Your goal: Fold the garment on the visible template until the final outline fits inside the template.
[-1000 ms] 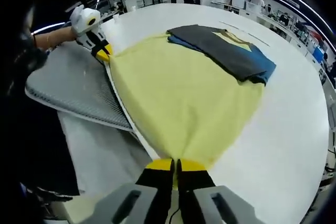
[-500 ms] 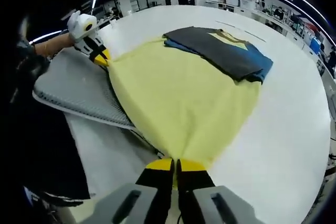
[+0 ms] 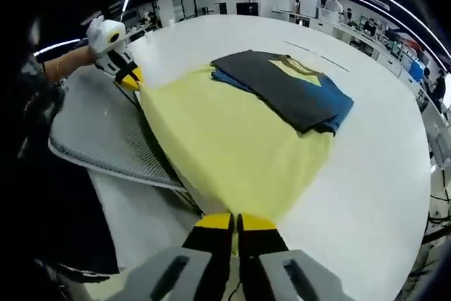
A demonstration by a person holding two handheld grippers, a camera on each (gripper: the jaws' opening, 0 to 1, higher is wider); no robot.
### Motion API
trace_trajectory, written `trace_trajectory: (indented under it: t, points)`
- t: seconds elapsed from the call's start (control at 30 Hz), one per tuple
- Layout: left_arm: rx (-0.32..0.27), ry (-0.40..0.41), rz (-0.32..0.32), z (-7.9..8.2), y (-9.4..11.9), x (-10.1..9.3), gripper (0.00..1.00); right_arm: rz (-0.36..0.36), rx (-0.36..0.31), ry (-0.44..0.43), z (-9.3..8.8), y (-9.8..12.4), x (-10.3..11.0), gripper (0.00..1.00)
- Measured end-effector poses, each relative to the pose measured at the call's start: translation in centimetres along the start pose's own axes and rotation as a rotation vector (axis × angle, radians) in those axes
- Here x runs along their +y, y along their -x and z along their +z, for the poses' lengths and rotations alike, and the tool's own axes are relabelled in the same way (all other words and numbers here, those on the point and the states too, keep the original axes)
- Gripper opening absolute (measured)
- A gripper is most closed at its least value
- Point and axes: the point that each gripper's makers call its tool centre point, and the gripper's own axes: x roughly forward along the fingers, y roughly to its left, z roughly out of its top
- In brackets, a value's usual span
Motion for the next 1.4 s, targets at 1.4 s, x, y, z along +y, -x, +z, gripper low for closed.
trace_trajectory:
  t: [1.4]
  points:
    - [-0.172, -0.055, 0.341, 10.9, 1.9, 12.1, 0.00, -0.204, -0.139, 0.165, 12.7, 1.9, -9.7, 0.00]
